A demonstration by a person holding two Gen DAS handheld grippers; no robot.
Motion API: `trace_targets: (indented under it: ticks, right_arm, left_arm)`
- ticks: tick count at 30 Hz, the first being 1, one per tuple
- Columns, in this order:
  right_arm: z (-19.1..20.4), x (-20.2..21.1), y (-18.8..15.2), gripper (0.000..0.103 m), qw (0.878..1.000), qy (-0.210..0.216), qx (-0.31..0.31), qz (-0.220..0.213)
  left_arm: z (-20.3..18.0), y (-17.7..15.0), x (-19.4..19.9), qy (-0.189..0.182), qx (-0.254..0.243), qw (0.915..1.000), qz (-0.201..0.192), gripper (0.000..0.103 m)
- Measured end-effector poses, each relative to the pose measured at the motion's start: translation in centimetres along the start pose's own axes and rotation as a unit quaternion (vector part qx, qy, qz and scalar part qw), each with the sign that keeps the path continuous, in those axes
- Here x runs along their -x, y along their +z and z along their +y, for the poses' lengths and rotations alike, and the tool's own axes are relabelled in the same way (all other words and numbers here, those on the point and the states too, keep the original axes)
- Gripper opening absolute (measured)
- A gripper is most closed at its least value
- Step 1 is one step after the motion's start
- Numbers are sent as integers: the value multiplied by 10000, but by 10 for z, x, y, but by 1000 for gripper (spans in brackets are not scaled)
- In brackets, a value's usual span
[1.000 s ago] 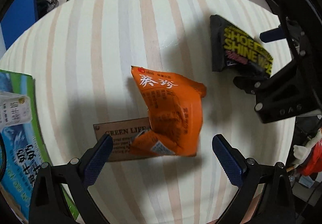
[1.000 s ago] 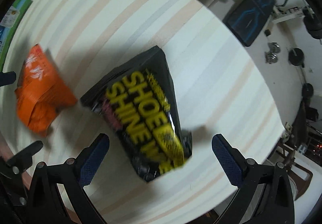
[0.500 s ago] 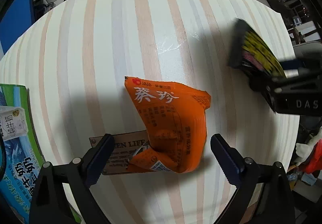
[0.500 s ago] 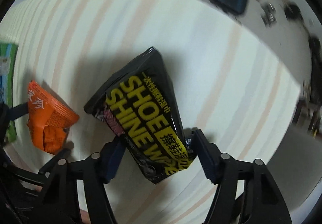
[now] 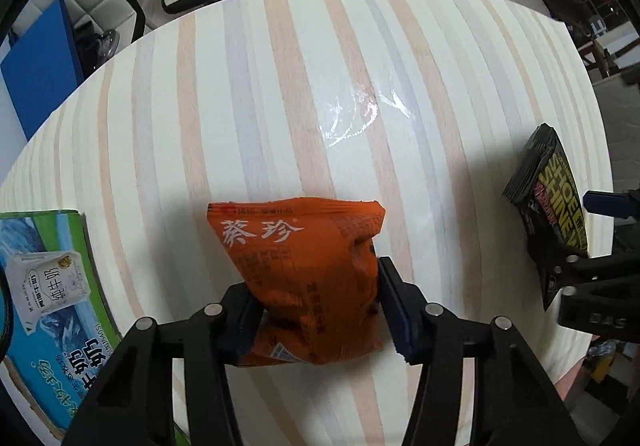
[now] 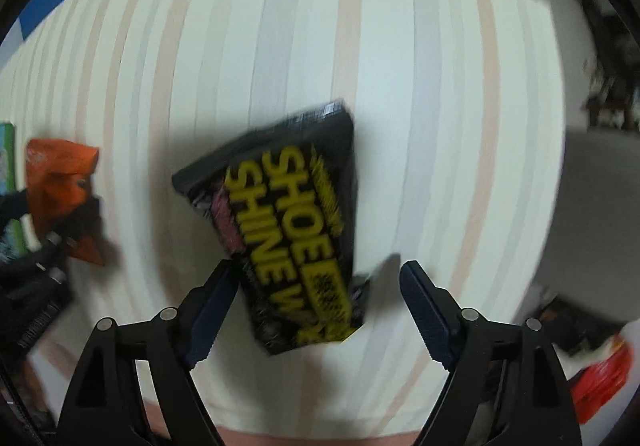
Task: Organize soft objects
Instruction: 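Drop orange bag and shoe-shine pack into the box and release both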
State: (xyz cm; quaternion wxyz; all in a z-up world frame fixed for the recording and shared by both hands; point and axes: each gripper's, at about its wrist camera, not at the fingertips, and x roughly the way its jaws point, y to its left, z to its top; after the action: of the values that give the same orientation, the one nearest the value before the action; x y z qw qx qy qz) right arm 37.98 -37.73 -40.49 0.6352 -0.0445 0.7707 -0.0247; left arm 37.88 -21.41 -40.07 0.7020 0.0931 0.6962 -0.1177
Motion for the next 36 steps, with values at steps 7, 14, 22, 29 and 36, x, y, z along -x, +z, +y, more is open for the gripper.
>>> trace_targets:
  ticks: [7,14,22,29,36]
  right_arm:
    - [4,5,-12,52,9987,166,-456,-124]
    - [25,26,-66,44,9898,865,-1092,-286]
    - [105,119,-159,44,9574,2235,-1425,-1144]
    - [267,181,-197,44,9251,3401,-1053,-1322]
    - [436,175,-174,44,9219,3672,-685,-1027]
  left_arm:
    - [-3,-11,9,47,-24,10000,-16,44]
    - [-3,-50,52,-124,-154,9993,-302,43]
    - [80,-124,166,-121,-205,9939,-1078,43]
    - [228,-180,205,291,185,9944,-1001,43]
    - [367,-197,173,250,1087,9929,-419,43]
